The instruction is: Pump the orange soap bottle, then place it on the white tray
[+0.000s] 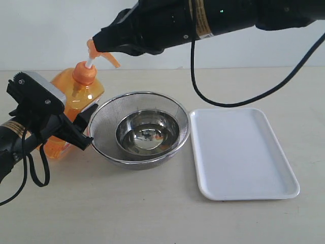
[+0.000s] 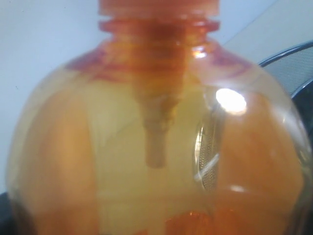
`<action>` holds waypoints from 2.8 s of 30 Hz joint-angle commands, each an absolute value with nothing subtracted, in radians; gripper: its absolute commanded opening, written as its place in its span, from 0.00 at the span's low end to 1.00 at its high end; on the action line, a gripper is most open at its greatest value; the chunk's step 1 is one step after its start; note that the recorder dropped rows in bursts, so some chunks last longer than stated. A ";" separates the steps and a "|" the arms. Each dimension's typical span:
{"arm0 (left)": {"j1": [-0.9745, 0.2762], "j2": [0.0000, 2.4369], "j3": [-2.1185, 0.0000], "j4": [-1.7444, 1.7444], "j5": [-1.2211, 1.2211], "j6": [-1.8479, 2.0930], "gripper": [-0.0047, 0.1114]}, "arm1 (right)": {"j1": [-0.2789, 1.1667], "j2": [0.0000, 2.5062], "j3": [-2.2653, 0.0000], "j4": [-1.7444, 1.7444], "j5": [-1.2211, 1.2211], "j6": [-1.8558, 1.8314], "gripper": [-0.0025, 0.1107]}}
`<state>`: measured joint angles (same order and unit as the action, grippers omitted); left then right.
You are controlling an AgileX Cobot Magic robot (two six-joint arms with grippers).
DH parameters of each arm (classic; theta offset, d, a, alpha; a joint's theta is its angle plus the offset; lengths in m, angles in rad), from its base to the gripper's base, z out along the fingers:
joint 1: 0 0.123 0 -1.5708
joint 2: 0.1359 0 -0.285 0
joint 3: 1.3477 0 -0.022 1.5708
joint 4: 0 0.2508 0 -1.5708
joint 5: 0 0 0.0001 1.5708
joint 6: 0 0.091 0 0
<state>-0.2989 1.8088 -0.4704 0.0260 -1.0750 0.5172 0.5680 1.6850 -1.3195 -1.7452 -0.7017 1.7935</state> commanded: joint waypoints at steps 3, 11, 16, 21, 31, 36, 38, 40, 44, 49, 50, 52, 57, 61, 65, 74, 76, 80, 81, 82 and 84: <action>-0.299 1.792 -0.477 0.017 -1.117 0.517 0.08 | 0.570 1.675 -1.234 -1.744 -0.682 1.764 0.02; -0.299 1.792 -0.477 0.017 -1.112 0.515 0.08 | 0.570 1.677 -1.218 -1.744 -0.555 1.749 0.02; -0.299 1.792 -0.477 0.017 -1.112 0.515 0.08 | 0.570 1.677 -1.218 -1.744 -0.491 1.741 0.02; -0.299 1.792 -0.477 0.017 -1.110 0.515 0.08 | 0.570 1.677 -1.218 -1.744 -0.594 1.723 0.02; -0.299 1.792 -0.477 0.017 -1.110 0.515 0.08 | 0.570 1.686 -1.218 -1.744 -0.559 1.720 0.02; -0.299 1.792 -0.477 0.017 -1.110 0.512 0.08 | 0.570 1.713 -1.218 -1.744 -0.535 1.703 0.02; -0.299 1.792 -0.477 0.017 -1.110 0.512 0.08 | 0.570 1.717 -1.218 -1.744 -0.518 1.691 0.02; -0.299 1.792 -0.477 0.017 -1.110 0.512 0.08 | 0.570 1.719 -1.218 -1.744 -0.498 1.684 0.02; -0.299 1.792 -0.477 0.017 -1.110 0.512 0.08 | 0.570 1.719 -1.218 -1.744 -0.483 1.675 0.02; -0.299 1.792 -0.477 0.017 -1.112 0.512 0.08 | 0.570 1.716 -1.218 -1.744 -0.492 1.675 0.02; -0.299 1.792 -0.477 0.017 -1.112 0.512 0.08 | 0.570 1.711 -1.218 -1.744 -0.492 1.675 0.02; -0.299 1.792 -0.477 0.017 -1.112 0.512 0.08 | 0.568 1.695 -1.218 -1.744 -0.479 1.675 0.02; -0.299 1.792 -0.477 0.017 -1.108 0.516 0.08 | 0.568 1.621 -1.218 -1.744 -0.353 1.694 0.02; -0.299 1.792 -0.477 0.025 -1.108 0.567 0.08 | 0.568 1.564 -1.220 -1.744 -0.332 1.697 0.02; -0.299 1.792 -0.477 0.026 -1.105 0.604 0.08 | 0.568 1.545 -1.221 -1.744 -0.375 1.711 0.02; -0.299 1.792 -0.477 0.026 -1.099 0.645 0.08 | 0.678 1.564 -1.241 -1.744 -0.305 1.717 0.02; -0.299 1.792 -0.477 0.026 -1.099 0.645 0.08 | 0.690 1.600 -1.241 -1.744 -0.282 1.714 0.02; -0.299 1.792 -0.477 0.026 -1.099 0.645 0.08 | 0.690 1.633 -1.243 -1.744 -0.257 1.702 0.02; -0.299 1.792 -0.477 0.026 -1.099 0.645 0.08 | 0.690 1.633 -1.250 -1.744 -0.259 1.698 0.02; -0.299 1.792 -0.477 0.026 -1.099 0.645 0.08 | 0.690 1.633 -1.258 -1.744 -0.256 1.698 0.02; -0.299 1.792 -0.477 0.026 -1.099 0.645 0.08 | 0.690 1.639 -1.264 -1.744 -0.259 1.700 0.02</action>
<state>-0.2989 1.8088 -0.4704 0.0257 -1.0524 0.6312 0.6878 1.6362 -1.2492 -1.7458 -0.2616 1.7054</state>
